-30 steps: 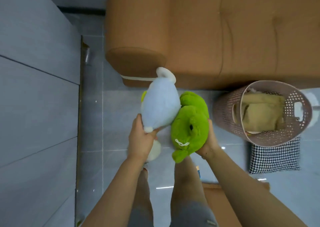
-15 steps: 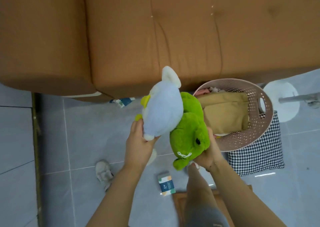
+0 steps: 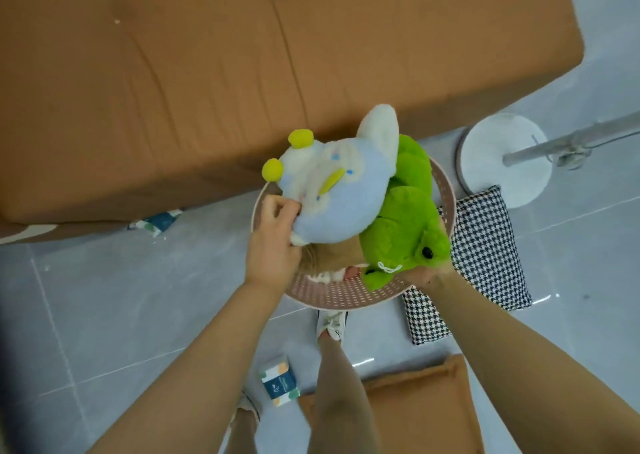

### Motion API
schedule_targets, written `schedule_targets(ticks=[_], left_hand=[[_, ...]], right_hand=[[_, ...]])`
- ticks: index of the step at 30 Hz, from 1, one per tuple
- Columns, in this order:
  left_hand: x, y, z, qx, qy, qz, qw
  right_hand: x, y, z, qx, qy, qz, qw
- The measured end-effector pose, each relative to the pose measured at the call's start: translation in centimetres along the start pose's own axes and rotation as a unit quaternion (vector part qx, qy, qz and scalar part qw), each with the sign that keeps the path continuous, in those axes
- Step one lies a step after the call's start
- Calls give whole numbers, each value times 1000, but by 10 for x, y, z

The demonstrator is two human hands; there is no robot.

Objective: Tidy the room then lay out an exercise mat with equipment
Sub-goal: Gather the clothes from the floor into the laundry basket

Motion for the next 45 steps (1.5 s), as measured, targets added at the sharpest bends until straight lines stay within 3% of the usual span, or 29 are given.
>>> schedule_targets(ticks=[3,5,7,8,10,12,14,17,20,23,25,26,28,30,32,34,35,37,39,42,45], left_hand=[[-30,27,9,-52,-7,60,997],[-49,44,12,-110,-19,117,987],[-63,64,11,-175,-29,174,969],[-68,75,9,-207,-30,201,957],[-74,94,6,-249,-20,214,944],[-79,111,5,-267,-56,151,950],[-84,120,12,-229,-142,46,962],[-85,114,31,-84,-250,-88,961],[-92,117,42,-40,-309,-87,946],[-97,126,42,-71,-303,-22,950],[-86,129,40,-71,-223,16,972],[-76,131,37,-62,-166,25,984],[-65,141,30,-54,-91,-16,994],[-69,150,30,-73,-96,-66,990],[-85,158,37,-117,-139,-56,982],[-90,151,44,-150,-160,7,976],[-85,139,46,-141,-143,27,979],[-67,104,43,-74,-105,-3,992],[-56,58,27,47,-93,-47,993],[-71,20,-16,163,-195,-30,967],[-118,33,-62,157,-390,-145,895]], right_hand=[[-14,5,13,-14,-12,57,998],[-13,-4,27,49,4,-51,998],[-12,-17,32,139,11,-211,967],[-10,-15,37,143,2,-252,957],[-9,2,41,125,-20,-250,960],[-8,9,49,140,-45,-270,952],[-6,15,54,168,-42,-333,927],[-5,17,55,184,-43,-412,892],[-22,11,52,194,-140,-503,831],[-61,6,30,200,-236,-526,792],[-92,5,16,186,-279,-549,766],[-104,4,15,170,-287,-543,771],[-114,9,23,83,-261,-465,842],[-98,15,41,4,-174,-417,892],[-81,5,62,45,-122,-481,867],[-84,-8,66,174,-129,-546,810],[-85,-10,61,219,-140,-542,799],[-83,-3,48,230,-177,-503,814],[-74,8,26,212,-225,-476,824],[-49,5,-9,221,-236,-422,847],[-8,-6,-35,245,-182,-314,899]])
Point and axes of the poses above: each hand's wrist, its own z-axis towards the middle knuckle, its own y-axis out of the palm, x = y × z, the point moved 8 cm from there along z, towards the middle knuckle, and after that the axes turned 4 degrees about -y, right-handed, at the moved point
